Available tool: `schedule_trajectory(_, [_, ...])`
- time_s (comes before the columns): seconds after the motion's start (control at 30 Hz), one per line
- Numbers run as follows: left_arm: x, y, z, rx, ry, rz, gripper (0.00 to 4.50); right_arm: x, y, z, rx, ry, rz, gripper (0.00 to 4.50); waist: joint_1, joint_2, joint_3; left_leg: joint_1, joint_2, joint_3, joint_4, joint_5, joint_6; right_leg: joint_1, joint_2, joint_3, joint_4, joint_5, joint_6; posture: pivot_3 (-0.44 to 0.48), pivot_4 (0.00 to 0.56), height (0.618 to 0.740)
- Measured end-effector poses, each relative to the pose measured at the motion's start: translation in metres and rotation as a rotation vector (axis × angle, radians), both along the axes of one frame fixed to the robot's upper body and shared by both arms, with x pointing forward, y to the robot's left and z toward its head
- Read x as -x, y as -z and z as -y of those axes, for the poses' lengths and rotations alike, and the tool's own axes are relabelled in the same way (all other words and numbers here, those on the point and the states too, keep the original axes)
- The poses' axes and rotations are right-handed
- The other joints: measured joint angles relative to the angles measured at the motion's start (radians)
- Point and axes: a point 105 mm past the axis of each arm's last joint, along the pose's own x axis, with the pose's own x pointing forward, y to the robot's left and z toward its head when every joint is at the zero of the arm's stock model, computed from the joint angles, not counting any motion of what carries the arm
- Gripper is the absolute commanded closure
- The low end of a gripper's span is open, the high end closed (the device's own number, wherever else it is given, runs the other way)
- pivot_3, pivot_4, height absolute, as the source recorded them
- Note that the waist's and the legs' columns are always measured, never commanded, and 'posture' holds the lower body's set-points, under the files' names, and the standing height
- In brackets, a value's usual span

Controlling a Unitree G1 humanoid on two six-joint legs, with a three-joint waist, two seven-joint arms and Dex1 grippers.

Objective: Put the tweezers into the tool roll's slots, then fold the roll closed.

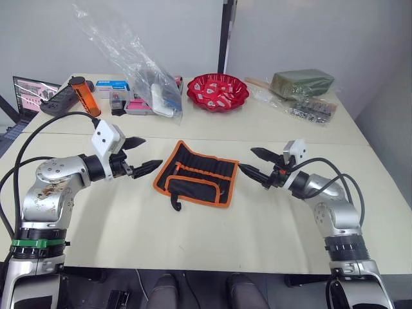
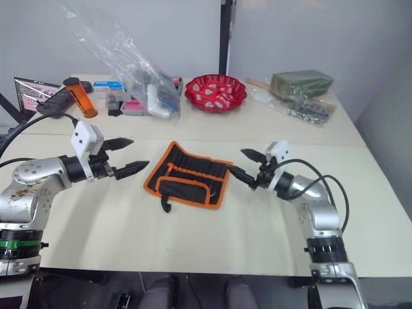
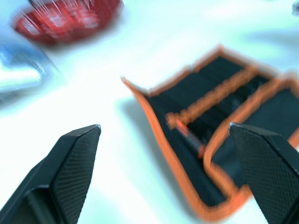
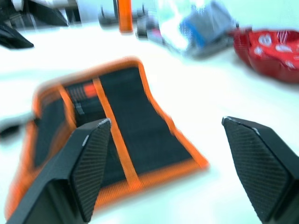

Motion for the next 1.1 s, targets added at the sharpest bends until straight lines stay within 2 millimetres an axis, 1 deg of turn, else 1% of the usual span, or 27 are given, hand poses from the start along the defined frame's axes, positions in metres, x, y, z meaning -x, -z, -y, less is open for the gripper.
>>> schedule_trajectory(0.07, [0.008, -0.001, 0.010, 0.060, 0.021, -0.013, 0.00, 0.008, 0.002, -0.005, -0.041, -0.031, -0.051, 0.65, 0.000, 0.000, 0.000, 0.000, 0.000, 0.000, 0.000, 0.000, 0.000, 0.000, 0.000, 0.000, 0.000, 0.000, 0.000, 0.000, 0.150, 0.729])
schedule_trajectory(0.13, [0.016, 0.001, 0.019, 0.100, 0.045, -0.034, 0.54, 0.015, 0.005, -0.013, -0.076, -0.055, -0.085, 0.56, 0.000, 0.000, 0.000, 0.000, 0.000, 0.000, 0.000, 0.000, 0.000, -0.001, 0.000, 0.000, 0.000, 0.000, 0.000, 0.000, 0.150, 0.729])
schedule_trajectory(0.2, [0.022, 0.005, 0.025, 0.128, 0.053, -0.055, 1.07, 0.024, 0.004, -0.023, -0.071, -0.087, -0.097, 1.09, -0.003, 0.000, 0.000, 0.000, 0.000, 0.000, 0.000, 0.000, 0.000, -0.001, 0.000, 0.000, 0.000, 0.000, 0.000, 0.000, 0.150, 0.729])
schedule_trajectory(0.23, [0.025, 0.007, 0.026, 0.132, 0.049, -0.066, 1.48, 0.028, 0.005, -0.029, -0.054, -0.110, -0.095, 1.44, -0.007, 0.000, 0.000, 0.000, 0.000, 0.000, 0.000, 0.000, 0.000, -0.001, 0.000, 0.000, 0.000, 0.000, 0.000, 0.000, 0.150, 0.729])
schedule_trajectory(0.3, [0.027, 0.014, 0.027, 0.130, 0.039, -0.084, 2.16, 0.034, 0.008, -0.042, -0.027, -0.147, -0.091, 2.12, -0.010, 0.000, 0.000, 0.001, 0.000, 0.000, 0.000, 0.000, 0.000, -0.001, 0.000, 0.000, 0.000, 0.000, 0.000, 0.000, 0.150, 0.729])
schedule_trajectory(0.37, [0.028, 0.029, 0.030, 0.112, 0.024, -0.122, 2.80, 0.042, 0.017, -0.060, -0.006, -0.186, -0.104, 2.76, -0.011, 0.000, 0.000, 0.001, 0.000, 0.000, -0.001, 0.000, 0.000, -0.001, 0.000, 0.000, 0.000, 0.000, 0.000, 0.000, 0.150, 0.729])
schedule_trajectory(0.47, [0.027, 0.048, 0.042, 0.094, 0.020, -0.157, 3.79, 0.046, 0.030, -0.083, 0.030, -0.212, -0.121, 3.81, -0.007, 0.000, 0.000, 0.000, 0.000, 0.000, 0.000, 0.000, 0.000, -0.001, 0.000, 0.000, -0.001, 0.000, 0.000, 0.000, 0.150, 0.729])
schedule_trajectory(0.5, [0.028, 0.053, 0.046, 0.083, 0.024, -0.163, 3.97, 0.047, 0.032, -0.087, 0.046, -0.215, -0.118, 4.06, -0.005, 0.000, 0.000, 0.000, 0.000, 0.000, 0.000, 0.000, 0.000, -0.001, 0.000, 0.000, -0.001, 0.000, 0.000, 0.000, 0.150, 0.729])
schedule_trajectory(0.53, [0.026, 0.060, 0.048, 0.068, 0.019, -0.164, 4.41, 0.044, 0.035, -0.092, 0.091, -0.216, -0.096, 4.44, -0.003, 0.000, 0.000, 0.000, 0.000, 0.001, 0.001, 0.000, 0.000, -0.001, 0.000, 0.000, -0.001, 0.000, 0.000, 0.000, 0.150, 0.729])
schedule_trajectory(0.57, [0.023, 0.067, 0.050, 0.061, 0.007, -0.167, 4.47, 0.041, 0.038, -0.096, 0.122, -0.211, -0.082, 4.48, -0.002, 0.000, 0.000, 0.000, 0.000, 0.001, 0.000, 0.000, 0.000, -0.001, 0.000, 0.000, -0.002, 0.000, 0.000, 0.000, 0.150, 0.729])
schedule_trajectory(0.67, [0.016, 0.087, 0.053, 0.049, -0.020, -0.193, 4.47, 0.032, 0.041, -0.105, 0.157, -0.186, -0.057, 4.48, -0.001, 0.000, 0.000, 0.000, 0.000, 0.001, 0.000, 0.000, 0.000, -0.002, 0.000, 0.000, -0.001, 0.000, 0.000, 0.000, 0.150, 0.729])
schedule_trajectory(0.83, [0.000, 0.095, 0.068, 0.050, -0.021, -0.177, 4.47, 0.017, 0.053, -0.112, 0.192, -0.129, -0.058, 4.48, 0.010, 0.000, 0.000, 0.000, 0.000, 0.000, 0.000, 0.000, 0.000, -0.001, 0.000, 0.000, -0.002, 0.000, 0.000, 0.000, 0.150, 0.729])
schedule_trajectory(0.93, [-0.011, 0.102, 0.078, 0.050, -0.067, -0.192, 4.47, 0.011, 0.071, -0.106, 0.254, -0.081, -0.094, 4.48, 0.017, 0.000, 0.000, -0.001, 0.000, 0.000, 0.000, 0.000, 0.000, -0.001, 0.000, 0.000, -0.002, 0.000, 0.000, 0.000, 0.150, 0.729])
schedule_trajectory(1.0, [-0.013, 0.105, 0.081, 0.030, -0.086, -0.196, 4.47, 0.010, 0.073, -0.099, 0.291, -0.068, -0.069, 4.48, 0.015, 0.000, 0.000, 0.000, 0.000, 0.000, 0.000, 0.000, 0.000, 0.000, 0.000, 0.000, -0.002, 0.000, 0.000, 0.000, 0.150, 0.729])
schedule_trajectory(1.1, [-0.015, 0.108, 0.079, 0.008, -0.115, -0.195, 4.47, 0.007, 0.074, -0.088, 0.327, -0.043, -0.054, 4.48, 0.014, 0.000, -0.001, 0.003, 0.000, 0.000, 0.000, 0.000, 0.000, 0.002, 0.000, 0.000, -0.001, 0.000, 0.000, 0.000, 0.150, 0.729])
